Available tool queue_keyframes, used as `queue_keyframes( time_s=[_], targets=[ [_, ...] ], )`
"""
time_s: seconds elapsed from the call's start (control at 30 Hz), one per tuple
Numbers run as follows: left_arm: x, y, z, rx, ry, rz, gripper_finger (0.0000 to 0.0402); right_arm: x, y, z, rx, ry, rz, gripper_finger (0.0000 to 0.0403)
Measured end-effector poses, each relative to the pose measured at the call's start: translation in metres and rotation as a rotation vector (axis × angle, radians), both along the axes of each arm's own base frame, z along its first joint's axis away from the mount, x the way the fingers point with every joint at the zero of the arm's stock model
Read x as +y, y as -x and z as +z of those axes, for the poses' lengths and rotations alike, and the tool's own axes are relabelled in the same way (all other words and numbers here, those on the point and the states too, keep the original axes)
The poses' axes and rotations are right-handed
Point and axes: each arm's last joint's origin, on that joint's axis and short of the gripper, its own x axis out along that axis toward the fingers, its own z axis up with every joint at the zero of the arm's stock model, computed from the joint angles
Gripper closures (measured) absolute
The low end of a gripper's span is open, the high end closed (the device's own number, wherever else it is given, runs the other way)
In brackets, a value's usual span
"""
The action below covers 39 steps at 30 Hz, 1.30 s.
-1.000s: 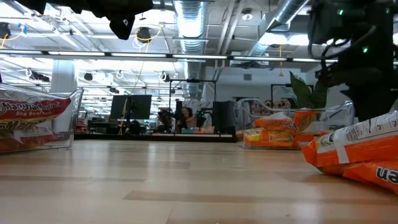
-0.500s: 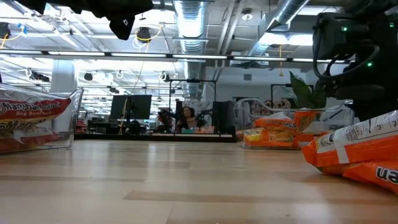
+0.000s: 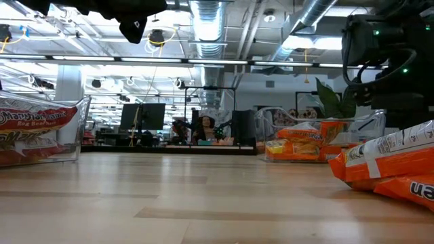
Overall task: Sort Maruchan noodles
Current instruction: Put the orange noodle pack into the bottom right transparent bin
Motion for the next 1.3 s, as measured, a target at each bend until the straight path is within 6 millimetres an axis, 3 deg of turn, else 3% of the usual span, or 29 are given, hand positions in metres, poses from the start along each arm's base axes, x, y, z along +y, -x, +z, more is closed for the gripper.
queue_keyframes(
  time_s=[0.27,0.47,0.77,0.97,1.13,1.3],
  targets=[
    [0.0,0.0,0.0,-0.002,0.0,0.0,0.0401,0.012,-0.033,0.044,-0.168,-0.035,0.213,0.0391],
    [0.0,0.0,0.0,-0.003,0.001,0.0,0.0401,0.026,-0.061,0.08,-0.415,-0.084,0.389,0.0392],
    [0.0,0.0,0.0,-0.003,0.001,0.0,0.0401,0.018,-0.079,0.13,-0.579,0.098,0.463,0.0392],
    [0.0,0.0,0.0,0.0,0.0,0.0,0.0401,0.029,-0.078,0.15,-0.602,-0.034,0.591,0.0392],
    [0.0,0.0,0.0,0.004,-0.001,-0.001,0.0401,0.068,-0.062,0.165,-0.579,-0.306,0.701,0.0391],
    [0.0,0.0,0.0,0.004,-0.001,0.0,0.0401,0.108,-0.036,0.167,-0.444,-0.47,0.598,0.0391]
  ],
)
